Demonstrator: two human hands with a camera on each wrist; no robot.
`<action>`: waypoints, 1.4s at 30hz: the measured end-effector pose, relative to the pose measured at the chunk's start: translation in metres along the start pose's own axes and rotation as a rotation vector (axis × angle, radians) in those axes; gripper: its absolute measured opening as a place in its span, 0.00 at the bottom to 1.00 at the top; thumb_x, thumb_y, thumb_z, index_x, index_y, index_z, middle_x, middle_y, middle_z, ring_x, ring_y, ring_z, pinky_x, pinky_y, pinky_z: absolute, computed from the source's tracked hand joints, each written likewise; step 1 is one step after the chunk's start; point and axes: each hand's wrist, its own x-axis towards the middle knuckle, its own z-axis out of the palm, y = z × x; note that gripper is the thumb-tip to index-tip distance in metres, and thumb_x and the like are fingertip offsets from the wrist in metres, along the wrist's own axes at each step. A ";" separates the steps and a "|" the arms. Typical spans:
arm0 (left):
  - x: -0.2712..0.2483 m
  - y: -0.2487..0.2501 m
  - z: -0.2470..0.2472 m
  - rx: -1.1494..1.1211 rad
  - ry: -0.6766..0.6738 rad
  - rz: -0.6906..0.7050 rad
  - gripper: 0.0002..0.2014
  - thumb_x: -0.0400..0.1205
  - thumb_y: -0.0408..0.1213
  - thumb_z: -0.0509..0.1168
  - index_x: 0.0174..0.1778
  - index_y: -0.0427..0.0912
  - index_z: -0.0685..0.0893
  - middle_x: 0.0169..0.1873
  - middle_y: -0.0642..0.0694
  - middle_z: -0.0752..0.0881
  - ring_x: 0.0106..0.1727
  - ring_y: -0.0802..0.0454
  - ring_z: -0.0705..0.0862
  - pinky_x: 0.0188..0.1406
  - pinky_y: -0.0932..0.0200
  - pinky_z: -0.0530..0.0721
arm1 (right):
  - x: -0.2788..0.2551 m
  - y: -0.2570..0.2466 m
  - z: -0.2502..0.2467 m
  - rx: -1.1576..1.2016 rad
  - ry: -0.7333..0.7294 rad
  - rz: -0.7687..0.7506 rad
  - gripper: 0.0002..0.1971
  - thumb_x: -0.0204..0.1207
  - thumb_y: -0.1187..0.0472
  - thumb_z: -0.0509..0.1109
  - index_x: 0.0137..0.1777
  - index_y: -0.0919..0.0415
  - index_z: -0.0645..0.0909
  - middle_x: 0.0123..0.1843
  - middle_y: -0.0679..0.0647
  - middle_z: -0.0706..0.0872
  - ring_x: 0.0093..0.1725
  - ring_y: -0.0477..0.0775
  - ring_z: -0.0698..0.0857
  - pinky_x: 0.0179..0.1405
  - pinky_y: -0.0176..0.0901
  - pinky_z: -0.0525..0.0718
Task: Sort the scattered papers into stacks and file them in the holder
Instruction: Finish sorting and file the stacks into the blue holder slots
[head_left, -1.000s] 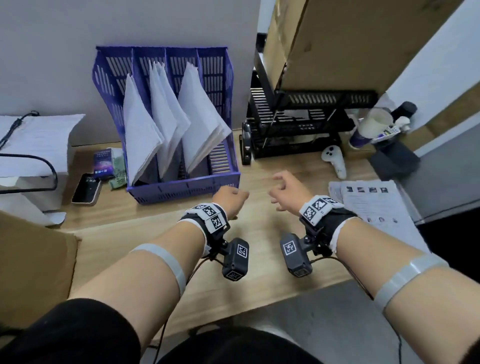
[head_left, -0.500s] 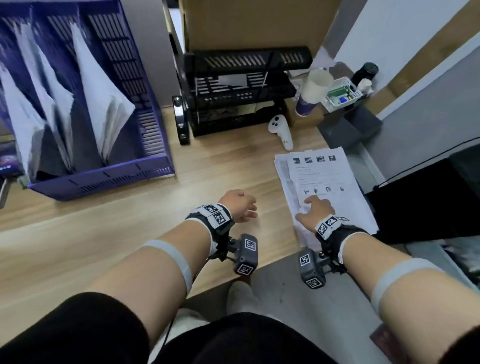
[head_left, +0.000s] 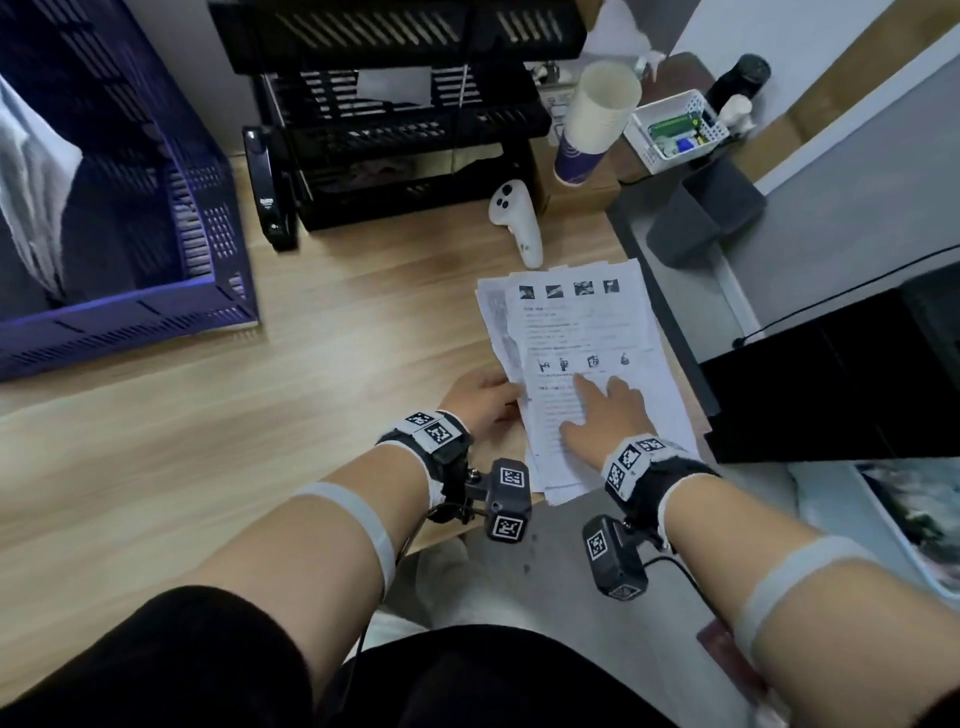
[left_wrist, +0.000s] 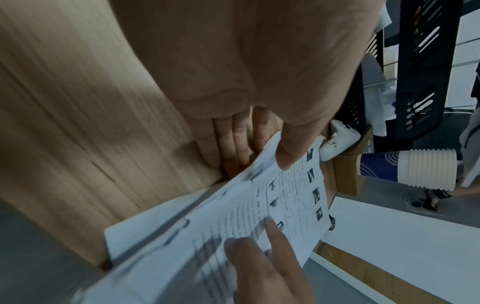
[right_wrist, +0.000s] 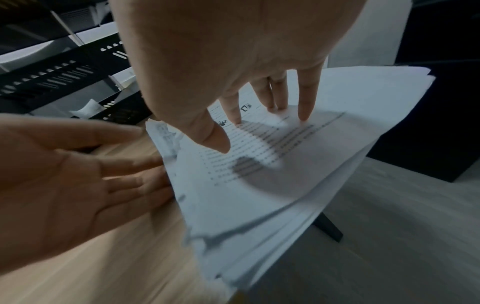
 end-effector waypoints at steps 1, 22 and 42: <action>0.005 -0.002 0.002 0.011 0.007 -0.004 0.04 0.82 0.30 0.68 0.48 0.37 0.88 0.48 0.36 0.92 0.43 0.43 0.90 0.50 0.51 0.89 | -0.002 -0.001 0.002 -0.009 -0.002 -0.020 0.39 0.74 0.44 0.61 0.85 0.41 0.50 0.84 0.57 0.54 0.82 0.63 0.54 0.76 0.60 0.69; -0.039 -0.003 -0.150 0.207 0.349 -0.105 0.12 0.73 0.38 0.78 0.49 0.39 0.86 0.45 0.41 0.92 0.46 0.40 0.91 0.50 0.42 0.89 | 0.015 -0.081 -0.007 0.630 -0.032 -0.084 0.28 0.62 0.50 0.70 0.65 0.55 0.76 0.60 0.52 0.84 0.57 0.57 0.84 0.56 0.50 0.84; -0.155 0.082 -0.255 -0.015 0.467 0.600 0.23 0.68 0.37 0.82 0.59 0.38 0.87 0.52 0.43 0.93 0.55 0.44 0.91 0.62 0.38 0.86 | -0.088 -0.258 -0.059 1.144 0.211 -0.477 0.19 0.74 0.73 0.68 0.60 0.53 0.78 0.47 0.42 0.86 0.46 0.39 0.85 0.42 0.33 0.82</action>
